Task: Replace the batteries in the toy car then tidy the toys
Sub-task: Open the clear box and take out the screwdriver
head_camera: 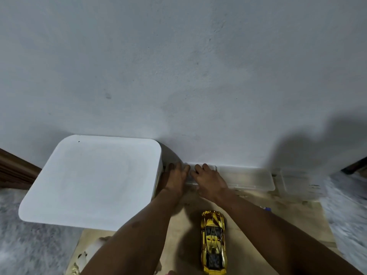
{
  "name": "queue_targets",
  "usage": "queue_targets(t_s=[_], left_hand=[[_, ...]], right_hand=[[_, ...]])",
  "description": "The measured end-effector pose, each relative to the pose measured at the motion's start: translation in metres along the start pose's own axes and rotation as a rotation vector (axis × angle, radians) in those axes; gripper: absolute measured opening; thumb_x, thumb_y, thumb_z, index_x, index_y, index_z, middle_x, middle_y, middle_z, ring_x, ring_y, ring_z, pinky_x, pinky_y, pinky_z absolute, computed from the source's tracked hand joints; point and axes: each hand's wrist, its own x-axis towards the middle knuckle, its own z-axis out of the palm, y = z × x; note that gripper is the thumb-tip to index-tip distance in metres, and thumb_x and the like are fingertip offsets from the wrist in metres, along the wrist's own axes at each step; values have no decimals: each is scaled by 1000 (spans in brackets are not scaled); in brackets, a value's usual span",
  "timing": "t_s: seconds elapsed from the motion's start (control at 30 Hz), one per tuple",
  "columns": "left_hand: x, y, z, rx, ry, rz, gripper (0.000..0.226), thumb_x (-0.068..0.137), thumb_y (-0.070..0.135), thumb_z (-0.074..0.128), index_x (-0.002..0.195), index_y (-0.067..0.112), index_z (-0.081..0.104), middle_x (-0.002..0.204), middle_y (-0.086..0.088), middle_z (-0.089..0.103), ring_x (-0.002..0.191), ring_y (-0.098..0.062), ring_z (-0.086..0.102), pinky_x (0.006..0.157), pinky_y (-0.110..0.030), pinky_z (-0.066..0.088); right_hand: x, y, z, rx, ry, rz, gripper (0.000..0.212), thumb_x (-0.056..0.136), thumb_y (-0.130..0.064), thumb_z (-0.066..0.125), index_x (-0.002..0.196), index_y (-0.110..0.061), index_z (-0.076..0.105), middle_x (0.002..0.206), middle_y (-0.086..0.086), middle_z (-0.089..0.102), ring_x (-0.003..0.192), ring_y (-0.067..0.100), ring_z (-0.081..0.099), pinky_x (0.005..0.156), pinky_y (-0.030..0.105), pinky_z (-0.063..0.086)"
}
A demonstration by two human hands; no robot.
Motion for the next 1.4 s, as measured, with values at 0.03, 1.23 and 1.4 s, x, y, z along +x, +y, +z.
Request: queue_targets(t_s=[0.03, 1.23, 1.4], left_hand=[[1, 0, 1, 4, 0, 2, 81, 87, 27, 69, 149, 22, 19, 149, -16, 25, 136, -35, 30, 103, -41, 42], [-8, -10, -63, -88, 33, 62, 43, 90, 13, 65, 131, 14, 52, 129, -10, 56, 116, -30, 60, 96, -36, 49], [-4, -14, -80, -137, 75, 49, 42, 89, 6, 62, 130, 11, 53, 129, -13, 55, 118, -33, 58, 97, -37, 48]], right_hand=[[-1, -1, 1, 3, 1, 2, 52, 86, -18, 65, 134, -12, 48, 130, 9, 49, 121, 29, 46, 82, 41, 51], [-27, 22, -11, 106, 208, 66, 59, 69, -36, 74, 122, -22, 52, 126, 4, 54, 117, 28, 51, 92, 43, 44], [-41, 25, -7, 219, 484, 13, 19, 74, -26, 62, 90, -17, 58, 92, 0, 60, 85, 22, 56, 68, 35, 46]])
